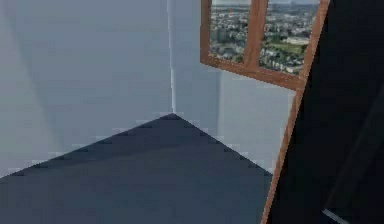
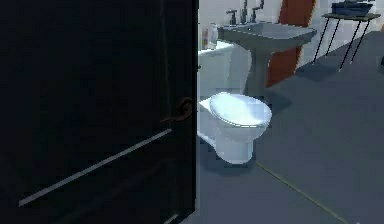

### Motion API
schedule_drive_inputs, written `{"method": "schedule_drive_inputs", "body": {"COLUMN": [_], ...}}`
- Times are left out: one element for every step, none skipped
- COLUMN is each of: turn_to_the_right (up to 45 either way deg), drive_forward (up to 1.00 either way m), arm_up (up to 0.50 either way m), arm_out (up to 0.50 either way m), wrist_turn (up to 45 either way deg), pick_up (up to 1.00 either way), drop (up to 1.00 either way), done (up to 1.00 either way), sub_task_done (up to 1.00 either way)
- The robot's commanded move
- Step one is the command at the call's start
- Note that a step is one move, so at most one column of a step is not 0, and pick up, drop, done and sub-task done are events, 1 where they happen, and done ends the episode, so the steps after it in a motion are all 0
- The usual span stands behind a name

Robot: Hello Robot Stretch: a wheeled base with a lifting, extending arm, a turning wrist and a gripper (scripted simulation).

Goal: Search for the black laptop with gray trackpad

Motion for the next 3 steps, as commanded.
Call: {"method": "schedule_drive_inputs", "body": {"turn_to_the_right": [45.0, 9.0, 0.0], "drive_forward": [0.00, 0.00, 0.05], "arm_up": [0.00, 0.00, 0.00], "arm_out": [0.00, 0.00, 0.00], "wrist_turn": [0.0, 0.0, 0.0], "pick_up": [0.00, 0.00, 0.00], "drop": [0.00, 0.00, 0.00], "done": [0.00, 0.00, 0.00], "sub_task_done": [0.00, 0.00, 0.00]}}
